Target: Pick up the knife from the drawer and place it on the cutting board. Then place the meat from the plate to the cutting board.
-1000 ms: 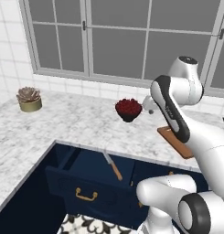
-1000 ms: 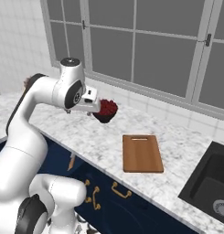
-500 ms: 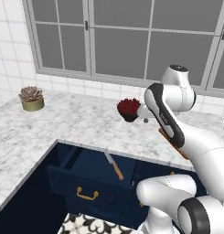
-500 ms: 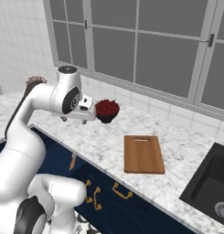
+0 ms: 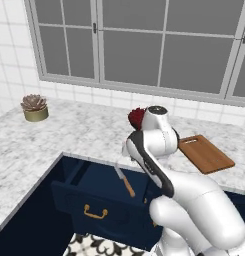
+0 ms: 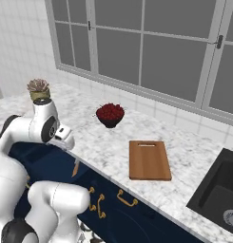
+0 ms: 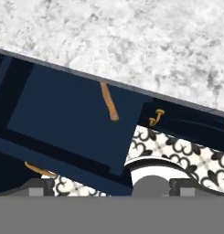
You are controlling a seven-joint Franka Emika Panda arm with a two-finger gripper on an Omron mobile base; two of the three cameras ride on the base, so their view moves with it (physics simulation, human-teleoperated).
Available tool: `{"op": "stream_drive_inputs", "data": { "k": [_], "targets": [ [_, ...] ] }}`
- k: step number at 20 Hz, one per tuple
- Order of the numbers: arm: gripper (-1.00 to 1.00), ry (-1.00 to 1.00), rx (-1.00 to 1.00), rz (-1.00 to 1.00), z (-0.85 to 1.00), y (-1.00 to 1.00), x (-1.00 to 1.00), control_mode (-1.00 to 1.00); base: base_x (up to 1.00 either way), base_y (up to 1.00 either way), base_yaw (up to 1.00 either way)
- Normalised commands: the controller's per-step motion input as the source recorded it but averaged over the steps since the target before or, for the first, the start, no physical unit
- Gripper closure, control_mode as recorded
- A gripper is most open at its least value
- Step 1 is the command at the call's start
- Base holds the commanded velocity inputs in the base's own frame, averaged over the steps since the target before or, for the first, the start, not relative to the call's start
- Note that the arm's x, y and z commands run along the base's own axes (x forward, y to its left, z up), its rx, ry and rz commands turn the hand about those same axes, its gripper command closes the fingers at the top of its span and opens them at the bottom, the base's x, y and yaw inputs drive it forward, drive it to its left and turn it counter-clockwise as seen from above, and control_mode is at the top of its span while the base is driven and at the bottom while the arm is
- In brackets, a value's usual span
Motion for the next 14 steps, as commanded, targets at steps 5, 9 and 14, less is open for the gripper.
{"op": "stream_drive_inputs", "data": {
  "k": [5, 9, 14],
  "targets": [
    [-1.0, 0.35, 0.04, -0.23, -0.59, 0.36, 0.11, -1.0, 0.0, 0.0, 0.0],
    [-1.0, 0.25, 0.01, -0.1, -0.55, 0.02, 0.33, -1.0, 0.0, 0.0, 0.0],
    [-1.0, 0.13, 0.0, -0.08, -0.53, 0.26, 0.33, -1.0, 0.0, 0.0, 0.0]
  ]
}}
